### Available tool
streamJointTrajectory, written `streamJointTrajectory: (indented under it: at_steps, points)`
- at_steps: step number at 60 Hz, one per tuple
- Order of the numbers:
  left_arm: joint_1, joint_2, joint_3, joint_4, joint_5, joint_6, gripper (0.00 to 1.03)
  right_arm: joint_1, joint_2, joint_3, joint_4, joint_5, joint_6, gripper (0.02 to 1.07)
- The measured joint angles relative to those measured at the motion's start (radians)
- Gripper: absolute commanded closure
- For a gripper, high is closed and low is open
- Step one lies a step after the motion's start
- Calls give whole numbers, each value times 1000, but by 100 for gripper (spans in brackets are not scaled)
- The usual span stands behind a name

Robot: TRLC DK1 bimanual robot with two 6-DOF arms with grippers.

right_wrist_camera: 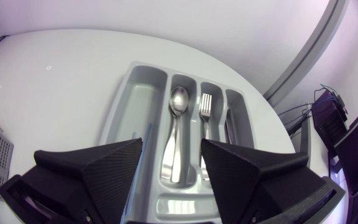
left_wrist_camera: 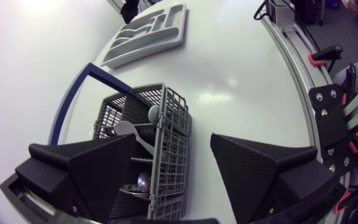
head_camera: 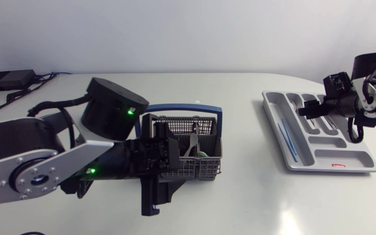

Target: Unload the cutlery basket into the drawer organizer.

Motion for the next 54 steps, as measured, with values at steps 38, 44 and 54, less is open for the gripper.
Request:
streamJointTrajectory:
  at_steps: [38, 44, 54]
  points:
    - [-15, 137, 149, -33, -12, 36, 25, 538, -613, -348, -238, -90, -31, 34]
    - [-15, 136, 144, -32, -13, 36, 25, 611, -581, -303, -269, -123, -5, 35]
    - [-11, 127, 103, -32, -13, 35, 25, 687, -472, -192, -323, -160, 45, 35]
